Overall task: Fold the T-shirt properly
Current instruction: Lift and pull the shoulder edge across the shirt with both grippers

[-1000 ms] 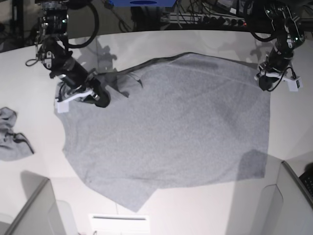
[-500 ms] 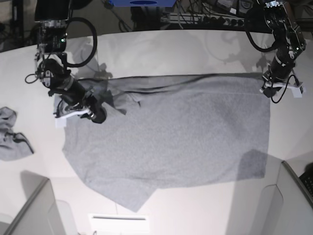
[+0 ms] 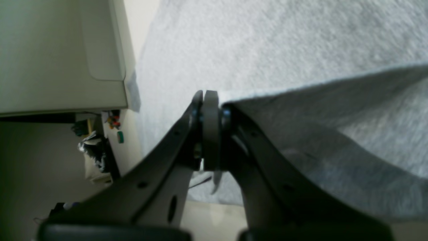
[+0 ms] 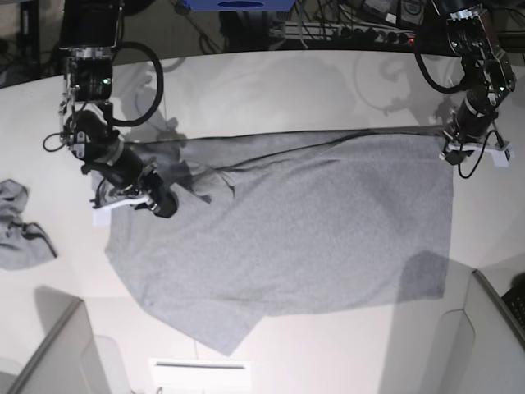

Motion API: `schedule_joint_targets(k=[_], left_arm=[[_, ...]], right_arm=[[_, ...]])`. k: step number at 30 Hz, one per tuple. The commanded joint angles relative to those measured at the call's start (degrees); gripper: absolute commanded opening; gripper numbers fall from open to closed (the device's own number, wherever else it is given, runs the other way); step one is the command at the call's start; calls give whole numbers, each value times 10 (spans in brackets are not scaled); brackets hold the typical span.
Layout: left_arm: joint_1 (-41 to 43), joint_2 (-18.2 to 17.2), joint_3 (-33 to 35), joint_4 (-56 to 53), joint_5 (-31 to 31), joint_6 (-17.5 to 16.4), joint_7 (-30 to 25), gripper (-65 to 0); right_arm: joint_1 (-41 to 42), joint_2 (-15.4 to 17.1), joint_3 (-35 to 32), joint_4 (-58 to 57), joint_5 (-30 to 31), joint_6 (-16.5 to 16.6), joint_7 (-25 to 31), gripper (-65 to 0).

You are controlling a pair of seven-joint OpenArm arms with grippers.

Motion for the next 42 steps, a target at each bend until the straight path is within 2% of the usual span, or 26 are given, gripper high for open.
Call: schedule_joint_targets(k=[1, 11, 16, 22, 27, 31, 37, 42], left_arm=[[-6, -11, -5, 10, -4, -2, -12, -650], [-40, -12, -1, -14, -4, 16, -12, -650], [-65, -12, -6, -21, -3, 16, 31, -650], [-85, -15, -4, -23, -3, 17, 38, -650], [-94, -17, -1, -23, 46, 17, 38, -650], [-103, -18, -1, -24, 56, 17, 39, -650], [-117, -18, -1, -49, 56, 17, 53, -650], [-123, -18, -1, -49, 56, 17, 57, -650]], right_arm=[[15, 5, 1, 7, 11, 6, 8, -650], [38, 5, 1, -26, 11, 6, 10, -650], [50, 8, 1, -29, 11, 6, 10, -650], [63, 7, 1, -30, 11, 6, 11, -650], [68, 6, 1, -30, 11, 6, 11, -650], [70, 5, 1, -30, 9, 7, 12, -650], [81, -10, 1, -34, -43, 8, 12, -650], [93, -12, -11, -35, -45, 9, 12, -650]])
